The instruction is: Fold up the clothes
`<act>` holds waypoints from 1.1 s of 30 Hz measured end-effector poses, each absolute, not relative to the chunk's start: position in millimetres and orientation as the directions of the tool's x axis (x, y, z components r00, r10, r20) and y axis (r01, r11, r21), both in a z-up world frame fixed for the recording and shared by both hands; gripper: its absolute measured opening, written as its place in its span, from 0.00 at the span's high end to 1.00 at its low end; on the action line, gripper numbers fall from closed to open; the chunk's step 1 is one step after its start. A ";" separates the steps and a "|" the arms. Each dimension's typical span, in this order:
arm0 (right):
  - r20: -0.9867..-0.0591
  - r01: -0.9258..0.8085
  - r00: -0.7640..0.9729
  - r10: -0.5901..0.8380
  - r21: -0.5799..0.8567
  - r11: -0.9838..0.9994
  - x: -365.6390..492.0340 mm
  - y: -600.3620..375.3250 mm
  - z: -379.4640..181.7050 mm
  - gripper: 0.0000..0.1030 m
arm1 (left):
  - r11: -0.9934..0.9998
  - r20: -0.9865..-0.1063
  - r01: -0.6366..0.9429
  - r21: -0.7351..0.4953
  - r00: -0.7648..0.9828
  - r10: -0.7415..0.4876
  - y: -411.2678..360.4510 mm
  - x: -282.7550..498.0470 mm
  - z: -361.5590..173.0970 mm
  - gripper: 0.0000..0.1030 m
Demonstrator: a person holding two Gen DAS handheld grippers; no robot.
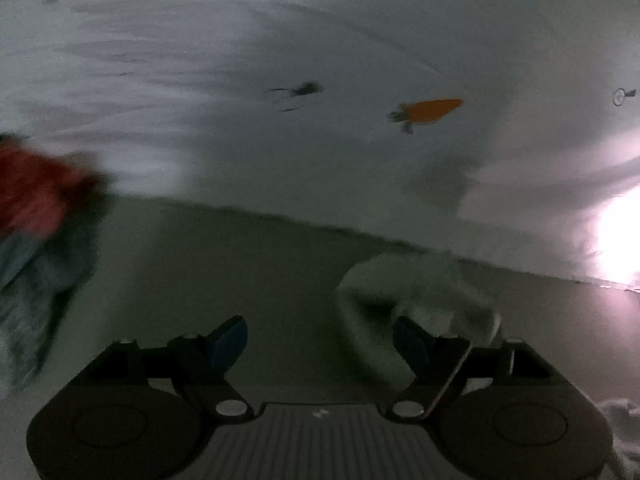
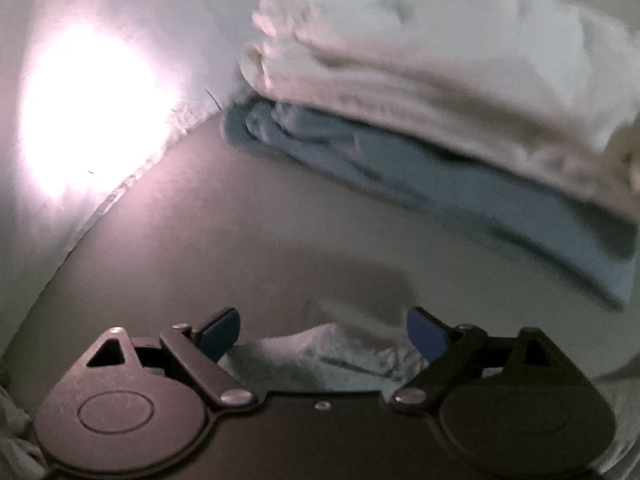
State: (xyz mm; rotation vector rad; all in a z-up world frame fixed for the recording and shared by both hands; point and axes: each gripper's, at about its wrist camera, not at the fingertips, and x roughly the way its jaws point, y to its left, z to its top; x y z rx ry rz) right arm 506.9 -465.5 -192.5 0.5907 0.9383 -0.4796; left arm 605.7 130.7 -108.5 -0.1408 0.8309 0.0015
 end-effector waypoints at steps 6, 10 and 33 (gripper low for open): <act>-0.870 0.567 0.473 -0.143 0.176 0.805 512.9 -447.0 -193.8 0.43 | 0.978 -0.797 0.010 -0.207 0.578 -0.175 114.1 690.7 -145.3 0.22; -0.858 0.524 0.499 -0.123 0.186 0.831 511.5 -441.8 -191.5 0.85 | 0.957 -0.821 0.010 -0.290 0.511 -0.254 103.9 712.6 -168.7 0.68; -0.665 0.619 0.662 -0.346 0.223 0.753 490.2 -476.9 -125.8 0.80 | 0.889 -0.724 -0.442 -0.119 0.651 0.227 226.3 498.0 -85.8 0.61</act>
